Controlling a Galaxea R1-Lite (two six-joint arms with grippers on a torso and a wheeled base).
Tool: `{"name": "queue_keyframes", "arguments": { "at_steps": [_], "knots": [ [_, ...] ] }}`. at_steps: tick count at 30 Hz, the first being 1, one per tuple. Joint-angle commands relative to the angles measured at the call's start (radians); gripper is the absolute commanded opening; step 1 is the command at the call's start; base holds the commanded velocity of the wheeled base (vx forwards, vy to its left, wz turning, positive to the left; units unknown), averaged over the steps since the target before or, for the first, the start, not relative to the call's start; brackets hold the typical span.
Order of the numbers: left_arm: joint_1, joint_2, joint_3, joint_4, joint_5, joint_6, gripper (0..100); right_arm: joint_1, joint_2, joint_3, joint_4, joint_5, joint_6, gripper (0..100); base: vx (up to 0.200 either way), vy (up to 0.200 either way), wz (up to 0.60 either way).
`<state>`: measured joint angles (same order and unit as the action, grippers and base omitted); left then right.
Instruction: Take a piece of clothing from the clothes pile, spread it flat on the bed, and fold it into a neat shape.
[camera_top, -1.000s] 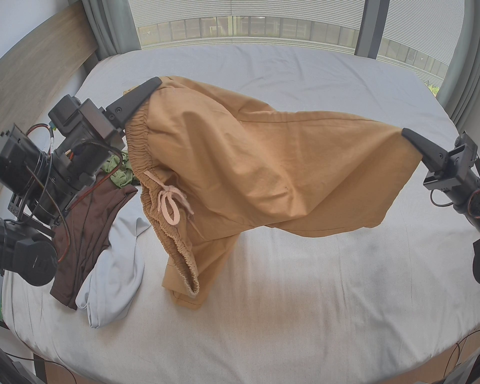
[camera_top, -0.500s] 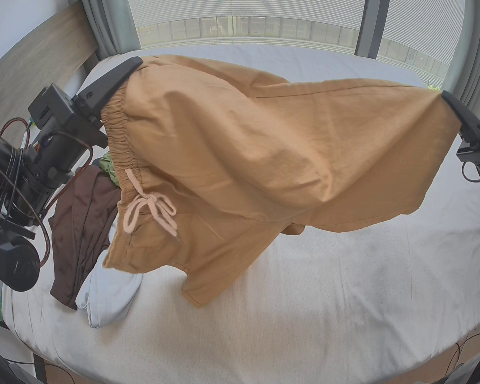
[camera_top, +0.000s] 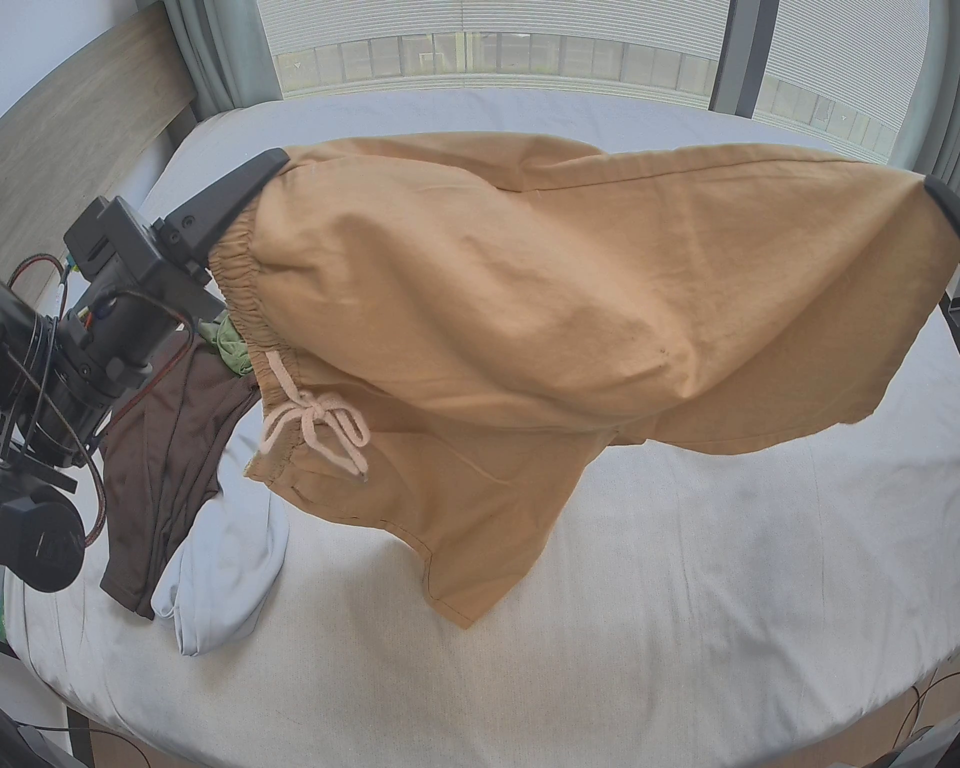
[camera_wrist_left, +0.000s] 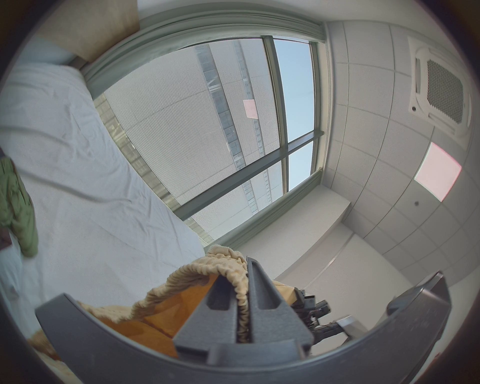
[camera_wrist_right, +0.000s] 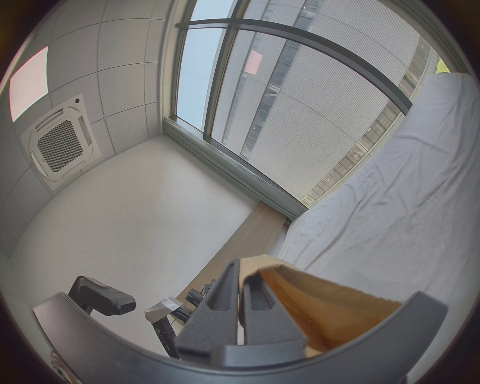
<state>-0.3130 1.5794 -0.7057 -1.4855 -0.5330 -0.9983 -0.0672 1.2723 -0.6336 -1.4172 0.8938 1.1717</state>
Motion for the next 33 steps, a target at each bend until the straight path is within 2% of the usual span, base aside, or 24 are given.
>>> {"name": "queue_keyframes", "arguments": {
  "at_steps": [1,2,6,14,28,33],
  "knots": [
    [0.037,0.042,0.029,-0.002,-0.002,0.078,0,0.003,0.091,0.031,0.003,0.01,-0.015,0,0.0,0.0,0.0],
    [0.051,0.06,0.031,-0.007,-0.002,0.118,0,0.0,0.137,0.048,-0.003,0.01,-0.044,0,0.0,0.0,0.0],
    [0.063,0.099,0.049,-0.053,-0.009,0.156,0,-0.002,0.243,0.074,-0.006,0.011,-0.141,0,0.0,0.0,0.0],
    [0.066,0.102,0.051,-0.061,-0.01,0.156,0,0.007,0.311,0.092,-0.006,0.013,-0.211,0,0.0,0.0,0.0],
    [0.078,0.097,0.061,-0.061,-0.012,0.155,0,0.078,0.414,0.129,-0.008,-0.015,-0.463,0,0.0,0.0,0.0],
    [0.092,0.105,0.069,-0.061,-0.012,0.155,0,0.08,0.427,0.127,-0.012,-0.024,-0.471,0,0.0,0.0,0.0]
  ]
}}
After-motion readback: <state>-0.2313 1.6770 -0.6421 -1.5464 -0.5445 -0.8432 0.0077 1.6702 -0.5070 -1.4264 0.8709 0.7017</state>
